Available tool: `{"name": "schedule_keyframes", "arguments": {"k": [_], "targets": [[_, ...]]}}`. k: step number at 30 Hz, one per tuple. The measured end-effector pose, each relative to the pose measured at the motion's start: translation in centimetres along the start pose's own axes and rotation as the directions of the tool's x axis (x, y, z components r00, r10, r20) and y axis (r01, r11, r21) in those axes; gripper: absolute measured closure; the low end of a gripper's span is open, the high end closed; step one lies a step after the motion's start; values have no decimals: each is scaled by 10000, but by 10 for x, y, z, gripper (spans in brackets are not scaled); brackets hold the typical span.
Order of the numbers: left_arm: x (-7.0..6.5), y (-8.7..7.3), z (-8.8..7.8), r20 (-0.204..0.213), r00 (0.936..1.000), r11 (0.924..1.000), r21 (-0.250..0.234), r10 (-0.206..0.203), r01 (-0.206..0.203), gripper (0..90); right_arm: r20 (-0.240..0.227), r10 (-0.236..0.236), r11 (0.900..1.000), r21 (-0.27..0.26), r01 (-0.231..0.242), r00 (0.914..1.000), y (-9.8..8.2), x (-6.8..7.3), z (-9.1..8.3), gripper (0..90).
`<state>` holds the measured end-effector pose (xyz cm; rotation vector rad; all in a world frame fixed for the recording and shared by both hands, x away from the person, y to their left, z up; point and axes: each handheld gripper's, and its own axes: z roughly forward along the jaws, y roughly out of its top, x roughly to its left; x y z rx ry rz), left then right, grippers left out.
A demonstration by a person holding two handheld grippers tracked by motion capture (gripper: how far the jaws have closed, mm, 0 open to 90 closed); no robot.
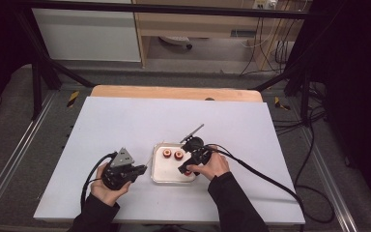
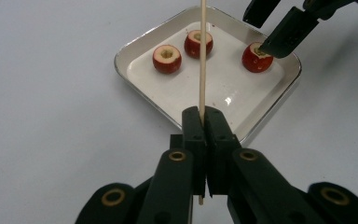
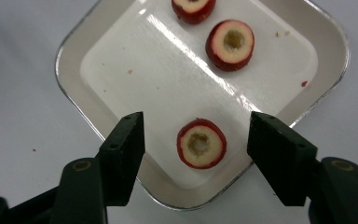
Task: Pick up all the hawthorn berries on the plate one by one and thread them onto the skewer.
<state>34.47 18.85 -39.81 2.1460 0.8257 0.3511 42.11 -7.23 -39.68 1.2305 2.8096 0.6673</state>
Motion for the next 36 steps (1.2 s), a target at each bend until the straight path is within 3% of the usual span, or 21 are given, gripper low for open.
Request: {"name": "schedule_keyframes", "arguments": {"k": [7, 13, 22, 28, 31, 34, 36], "targets": [[-1, -1, 2, 50, 10000, 9999, 103, 8, -8, 884, -37, -315, 9984, 479, 317, 9995, 1, -4, 9, 478], [-1, -1, 3, 74, 10000, 9999, 121, 26, -26, 884, -315, -253, 9968, 756, 276, 9992, 2, -6, 14, 518], [-2, -1, 3, 63, 10000, 9999, 148, 63, -64, 884, -377, -131, 9945, 1030, 170, 9992, 3, -8, 19, 590], [-2, 0, 4, 62, 10000, 9998, 160, 76, -77, 884, -414, 11, 9938, 1109, 35, 9991, 3, -9, 20, 593], [-2, 0, 3, 25, 10000, 10000, 74, 60, -60, 884, -469, 169, 9968, 790, -132, 9988, 4, -9, 15, 594], [-2, 0, 1, -10, 10000, 10000, -45, 42, -42, 884, -609, 348, 9994, -46, -351, 9975, 4, -10, 3, 595], [-3, 0, 1, -38, 10000, 9999, -149, -38, 37, 884, -778, 627, 9947, -769, -687, 9950, 3, -9, -9, 595]]}}
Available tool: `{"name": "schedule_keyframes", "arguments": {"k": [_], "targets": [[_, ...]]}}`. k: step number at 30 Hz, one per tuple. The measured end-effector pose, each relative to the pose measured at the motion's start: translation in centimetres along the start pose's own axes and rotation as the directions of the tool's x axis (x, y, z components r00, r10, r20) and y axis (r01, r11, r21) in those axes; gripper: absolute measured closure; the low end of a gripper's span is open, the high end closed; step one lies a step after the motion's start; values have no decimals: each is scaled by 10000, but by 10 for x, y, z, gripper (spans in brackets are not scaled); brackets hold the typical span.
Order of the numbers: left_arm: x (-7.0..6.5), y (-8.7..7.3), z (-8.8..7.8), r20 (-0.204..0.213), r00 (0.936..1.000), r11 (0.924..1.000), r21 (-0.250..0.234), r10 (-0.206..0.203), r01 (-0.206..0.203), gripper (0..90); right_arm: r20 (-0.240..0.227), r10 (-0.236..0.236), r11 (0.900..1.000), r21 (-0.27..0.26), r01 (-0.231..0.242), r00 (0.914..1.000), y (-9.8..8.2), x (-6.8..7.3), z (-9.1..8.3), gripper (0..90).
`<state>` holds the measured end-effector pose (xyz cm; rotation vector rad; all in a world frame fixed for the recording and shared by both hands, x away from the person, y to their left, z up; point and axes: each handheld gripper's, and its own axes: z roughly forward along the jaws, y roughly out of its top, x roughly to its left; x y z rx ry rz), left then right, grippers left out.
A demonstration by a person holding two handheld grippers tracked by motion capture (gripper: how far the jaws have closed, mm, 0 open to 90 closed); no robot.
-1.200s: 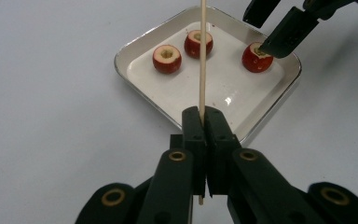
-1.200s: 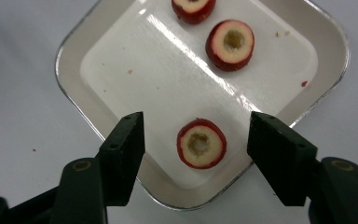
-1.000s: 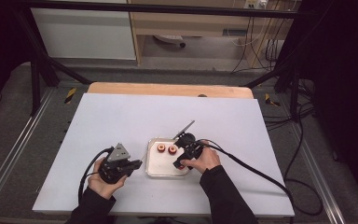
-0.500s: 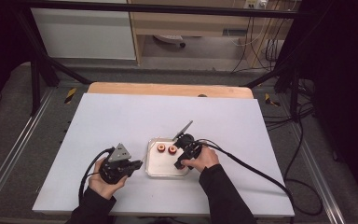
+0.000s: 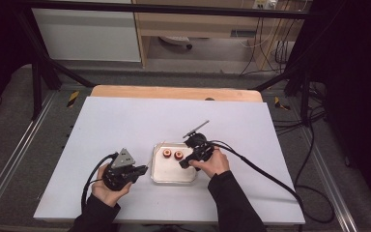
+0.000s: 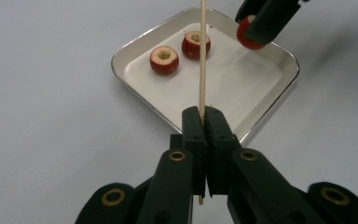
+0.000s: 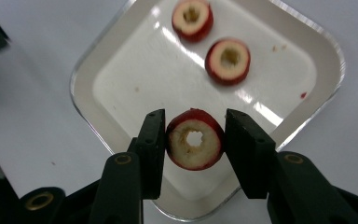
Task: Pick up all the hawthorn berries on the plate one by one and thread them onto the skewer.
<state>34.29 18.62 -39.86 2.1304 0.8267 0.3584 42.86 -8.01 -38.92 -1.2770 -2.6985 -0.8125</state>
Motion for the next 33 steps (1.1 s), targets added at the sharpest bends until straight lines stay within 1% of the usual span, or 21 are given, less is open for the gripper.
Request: {"name": "schedule_keyframes", "arguments": {"k": [1, 2, 4, 6, 7, 8, 9, 11, 12, 14, 15, 17, 20, 23, 24, 25, 26, 28, 30, 32, 33], "targets": [[0, 0, 0, -19, 10000, 10000, -21, -28, 28, 884, -66, 105, 9990, -444, -108, 9999, 0, 1, -6, 595], [0, 0, 0, 0, 9999, 9999, -107, -116, 116, 884, -186, 227, 9953, -935, -243, 9996, 0, 2, -11, 595], [1, 0, -1, 62, 9997, 9995, -222, -237, 239, 884, -428, 345, 9832, -1776, -416, 9985, -1, 4, -20, 596], [1, 0, -2, -1, 9994, 9989, -316, -347, 346, 883, -501, 403, 9639, -2613, -520, 9979, -2, 4, -28, 596], [1, 0, -3, 3, 9993, 9986, -363, -382, 382, 883, -587, 500, 9515, -3005, -655, 9970, -4, 4, -31, 596], [1, 0, -3, -52, 9991, 9983, -412, -415, 413, 883, -742, 608, 9363, -3413, -826, 9954, -6, 4, -34, 596], [1, -1, -3, -99, 9988, 9979, -440, -476, 472, 883, -963, 720, 9187, -3811, -1036, 9927, -8, 4, -36, 596], [1, -1, -3, -210, 9983, 9977, -417, -542, 533, 884, -1310, 977, 8798, -4521, -1471, 9866, -13, 3, -39, 596], [1, -2, -3, -291, 9977, 9974, -402, -611, 599, 884, -1415, 1059, 8587, -4862, -1623, 9843, -15, 3, -39, 596], [1, -4, -2, -184, 9962, 9955, -431, -849, 840, 883, -1738, 1168, 8132, -5485, -1946, 9778, -19, 3, -39, 596], [0, -4, 0, -154, 9961, 9956, -372, -871, 865, 883, -1830, 1164, 7892, -5797, -2027, 9762, -20, 4, -38, 596], [-1, -4, 1, -125, 9964, 9961, -270, -841, 837, 883, -2114, 1191, 7462, -6255, -2279, 9701, -22, 6, -37, 596], [-4, -5, 3, -174, 9973, 9972, -248, -713, 709, 883, -2430, 1209, 6917, -6748, -2573, 9624, -22, 9, -34, 596], [-7, -4, 3, -228, 9980, 9978, -319, -589, 581, 883, -2764, 1208, 6467, -7068, -2868, 9534, -22, 10, -31, 597], [-8, -4, 4, -218, 9981, 9978, -366, -568, 560, 883, -2889, 1191, 6375, -7112, -2963, 9499, -22, 11, -30, 597], [-9, -4, 4, -201, 9983, 9978, -401, -541, 533, 883, -2932, 1182, 6259, -7197, -3004, 9487, -23, 12, -29, 597], [-11, -4, 4, -172, 9985, 9976, -462, -524, 515, 883, -3000, 1161, 6170, -7253, -3054, 9469, -23, 13, -29, 597], [-13, -3, 6, -92, 9989, 9978, -486, -461, 456, 883, -3096, 1167, 5905, -7423, -3166, 9437, -24, 15, -27, 597], [-15, -3, 7, 18, 9989, 9977, -507, -460, 460, 882, -3221, 1108, 5741, -7515, -3251, 9402, -25, 16, -26, 597], [-16, -3, 7, 177, 9982, 9966, -597, -565, 575, 882, -3203, 1067, 5617, -7617, -3229, 9413, -25, 17, -25, 597], [-17, -2, 8, 221, 9981, 9964, -626, -568, 580, 883, -3287, 1069, 5595, -7603, -3300, 9384, -26, 18, -25, 598]]}}
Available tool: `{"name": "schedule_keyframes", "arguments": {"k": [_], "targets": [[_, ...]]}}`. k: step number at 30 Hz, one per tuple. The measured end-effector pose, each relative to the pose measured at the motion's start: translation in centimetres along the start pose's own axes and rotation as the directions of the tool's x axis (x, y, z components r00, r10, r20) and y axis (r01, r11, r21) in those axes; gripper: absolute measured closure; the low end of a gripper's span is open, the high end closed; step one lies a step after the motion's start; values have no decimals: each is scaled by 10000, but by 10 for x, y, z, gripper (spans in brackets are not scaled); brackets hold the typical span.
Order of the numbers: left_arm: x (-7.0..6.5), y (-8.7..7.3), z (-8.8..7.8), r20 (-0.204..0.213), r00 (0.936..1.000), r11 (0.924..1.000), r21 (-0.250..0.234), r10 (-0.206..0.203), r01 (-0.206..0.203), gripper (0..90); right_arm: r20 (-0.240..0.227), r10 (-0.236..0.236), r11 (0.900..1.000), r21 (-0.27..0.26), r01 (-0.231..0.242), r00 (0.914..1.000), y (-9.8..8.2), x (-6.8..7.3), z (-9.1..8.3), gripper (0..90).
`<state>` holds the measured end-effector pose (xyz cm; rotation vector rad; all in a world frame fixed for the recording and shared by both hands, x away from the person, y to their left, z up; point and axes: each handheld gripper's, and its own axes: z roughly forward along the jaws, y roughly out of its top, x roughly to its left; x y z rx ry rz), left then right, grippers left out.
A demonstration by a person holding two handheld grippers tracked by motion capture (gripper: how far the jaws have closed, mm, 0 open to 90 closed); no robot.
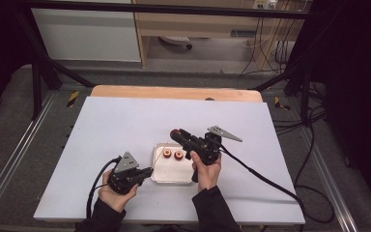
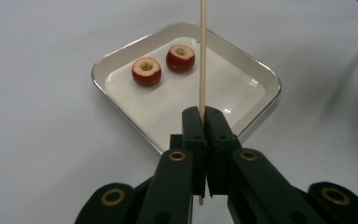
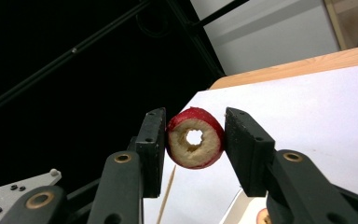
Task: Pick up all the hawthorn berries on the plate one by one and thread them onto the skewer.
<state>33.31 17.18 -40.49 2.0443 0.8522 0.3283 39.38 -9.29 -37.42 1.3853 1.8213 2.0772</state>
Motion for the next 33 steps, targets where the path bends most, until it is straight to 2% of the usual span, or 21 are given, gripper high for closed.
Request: {"name": "schedule_keyframes", "arguments": {"k": [3, 7, 10, 18, 33], "targets": [[-2, 0, 0, 69, 10000, 9999, -84, -56, 57, 882, 7, 19, 9996, -279, -19, 10000, -2, 0, 0, 598], [-2, 1, 0, 211, 9994, 9994, -215, -263, 267, 882, -106, 262, 9975, -653, -269, 9996, -4, 1, 2, 598], [-3, 1, 1, 247, 9987, 9986, -263, -452, 459, 883, -173, 373, 9964, -753, -385, 9992, -7, 1, 4, 598], [-4, 0, 4, 324, 9973, 9975, -236, -652, 660, 883, -293, 398, 9947, -933, -424, 9988, -15, 1, 6, 598], [-4, -1, 5, 311, 9963, 9964, -238, -803, 810, 883, -266, 332, 9943, -1004, -357, 9991, -17, 2, 7, 598]]}}
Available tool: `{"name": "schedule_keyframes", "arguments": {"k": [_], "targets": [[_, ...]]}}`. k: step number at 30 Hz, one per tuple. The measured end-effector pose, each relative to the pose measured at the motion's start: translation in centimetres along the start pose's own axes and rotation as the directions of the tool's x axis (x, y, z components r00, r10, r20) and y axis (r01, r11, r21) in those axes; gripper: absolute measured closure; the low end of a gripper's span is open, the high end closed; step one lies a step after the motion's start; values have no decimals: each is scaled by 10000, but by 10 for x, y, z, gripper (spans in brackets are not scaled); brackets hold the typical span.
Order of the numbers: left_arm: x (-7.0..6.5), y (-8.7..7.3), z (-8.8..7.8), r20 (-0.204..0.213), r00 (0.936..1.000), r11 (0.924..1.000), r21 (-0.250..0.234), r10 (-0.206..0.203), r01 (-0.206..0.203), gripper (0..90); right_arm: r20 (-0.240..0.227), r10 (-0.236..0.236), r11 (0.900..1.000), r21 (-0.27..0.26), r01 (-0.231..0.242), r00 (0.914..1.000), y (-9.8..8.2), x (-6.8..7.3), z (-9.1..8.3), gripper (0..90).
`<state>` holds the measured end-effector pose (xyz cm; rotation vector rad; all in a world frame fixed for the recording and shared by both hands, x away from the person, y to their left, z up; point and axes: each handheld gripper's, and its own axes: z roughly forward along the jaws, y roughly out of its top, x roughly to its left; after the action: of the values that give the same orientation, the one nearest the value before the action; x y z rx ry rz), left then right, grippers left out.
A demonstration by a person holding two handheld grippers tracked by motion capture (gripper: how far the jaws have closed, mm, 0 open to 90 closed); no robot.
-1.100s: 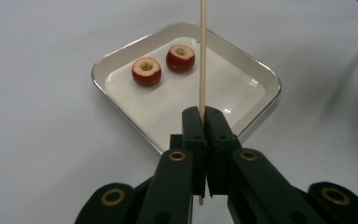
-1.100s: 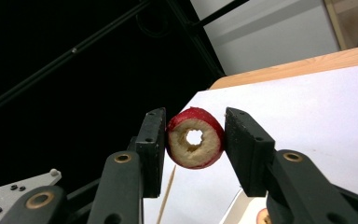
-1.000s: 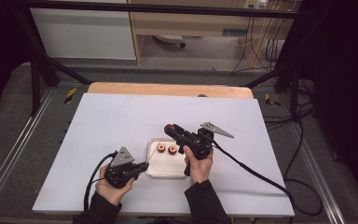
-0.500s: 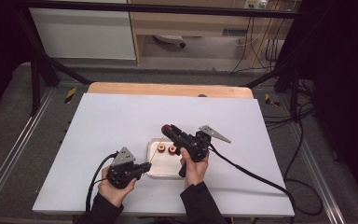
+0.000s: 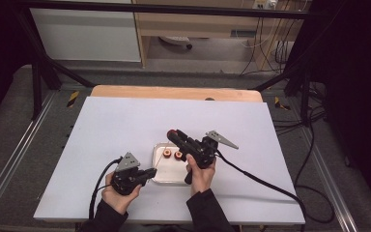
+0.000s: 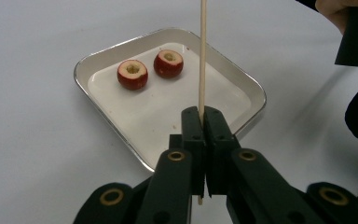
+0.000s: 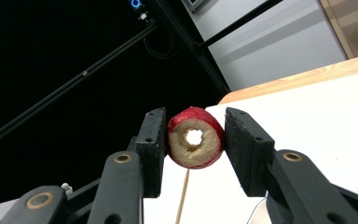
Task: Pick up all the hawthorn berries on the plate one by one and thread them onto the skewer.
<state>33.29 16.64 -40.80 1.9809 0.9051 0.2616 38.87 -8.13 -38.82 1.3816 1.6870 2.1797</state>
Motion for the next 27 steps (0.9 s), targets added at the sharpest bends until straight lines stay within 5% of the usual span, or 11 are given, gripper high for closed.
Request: {"name": "schedule_keyframes", "arguments": {"k": [27], "targets": [[-4, 0, 5, -47, 9986, 9984, 208, -527, 527, 886, 120, -156, 9998, 123, 154, 9998, -15, -2, 4, 601]]}}
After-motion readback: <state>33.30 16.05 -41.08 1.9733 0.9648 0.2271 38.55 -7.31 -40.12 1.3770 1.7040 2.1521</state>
